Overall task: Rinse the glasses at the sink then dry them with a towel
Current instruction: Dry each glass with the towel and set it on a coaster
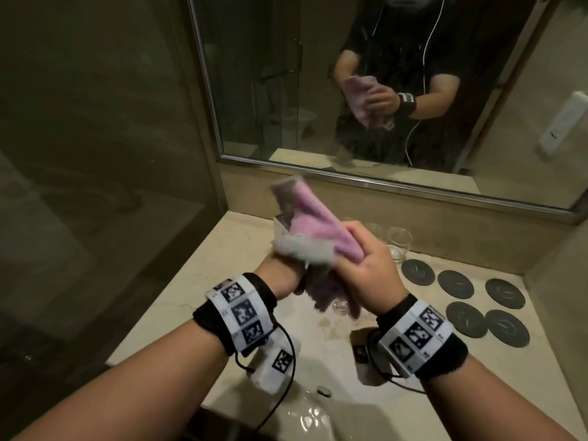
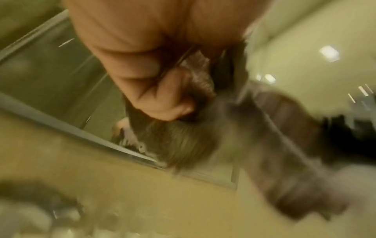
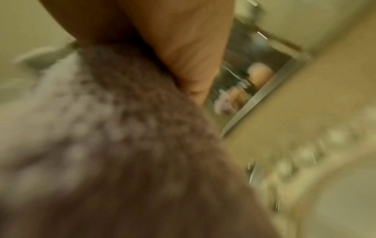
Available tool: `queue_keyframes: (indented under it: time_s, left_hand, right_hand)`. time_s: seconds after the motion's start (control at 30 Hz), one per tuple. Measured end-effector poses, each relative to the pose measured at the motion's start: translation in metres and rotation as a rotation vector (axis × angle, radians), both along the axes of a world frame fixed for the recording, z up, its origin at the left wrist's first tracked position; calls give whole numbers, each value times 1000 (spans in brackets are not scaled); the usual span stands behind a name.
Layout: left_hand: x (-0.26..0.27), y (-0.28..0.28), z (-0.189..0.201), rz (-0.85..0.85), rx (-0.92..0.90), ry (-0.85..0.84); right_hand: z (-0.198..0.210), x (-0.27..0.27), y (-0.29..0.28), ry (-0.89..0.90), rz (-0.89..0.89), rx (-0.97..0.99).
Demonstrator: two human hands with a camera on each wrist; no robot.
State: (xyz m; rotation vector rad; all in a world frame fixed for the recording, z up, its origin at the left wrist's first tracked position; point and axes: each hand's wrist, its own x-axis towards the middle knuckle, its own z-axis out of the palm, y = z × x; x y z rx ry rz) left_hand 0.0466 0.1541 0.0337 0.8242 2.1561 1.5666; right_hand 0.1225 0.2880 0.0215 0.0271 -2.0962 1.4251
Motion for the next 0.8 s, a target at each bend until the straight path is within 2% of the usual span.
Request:
queue_keyframes:
  time_s: [0.07, 0.1, 0.13, 0.17, 0.2, 0.23, 0.3, 0.33, 0.37, 0.4, 0.43, 0.5, 0.57, 0.63, 0.67, 0.73, 0.8]
  left_hand:
    - [0, 4, -7, -86, -21, 344]
    - [3, 3, -4, -87, -44, 413]
    - [3, 3, -6, -71, -62, 479]
    - [1, 3, -11, -66, -72, 496]
    - [2, 3, -10, -59, -53, 427]
    - [2, 5, -7, -38, -14, 262]
    - [4, 10, 6, 45, 21, -188]
    - [2, 10, 10, 66, 1, -354]
    - [2, 8, 13, 58, -37, -436]
    - [2, 5, 11, 33, -56, -449]
    - [4, 2, 10, 6, -51, -431]
    - [6, 0, 7, 4, -15, -373]
    - [5, 4, 2, 23, -44, -208]
    - [3, 7, -1, -22, -83, 103]
    - [3, 5, -3, -52, -97, 264]
    - [0, 1, -4, -51, -99, 494]
    - [-4, 1, -1, 1, -67, 600]
  right_hand:
    - [-2, -11, 0, -209, 66, -601]
    - [-4, -13, 1, -312, 121, -829]
    - [-4, -13, 3, -387, 148, -943]
    - [-3, -14, 2, -420, 150, -975]
    - [-1, -12, 0, -400, 129, -919]
    - [-1, -10, -2, -342, 90, -813]
    - [0, -7, -8, -170, 24, -455]
    - [0, -4, -10, -72, -2, -220]
    - [-1, -2, -11, 33, -30, 30]
    - [-3, 0, -10, 133, -40, 245]
    - [-2, 1, -8, 207, -28, 369]
    - [1, -2, -3, 220, 1, 369]
    - [5, -9, 2, 64, -43, 163]
    - [7, -18, 4, -209, -118, -112]
    - [4, -23, 7, -343, -111, -321]
    - [5, -26, 5, -486, 34, -783]
    - [7, -25, 4, -451, 230, -1057]
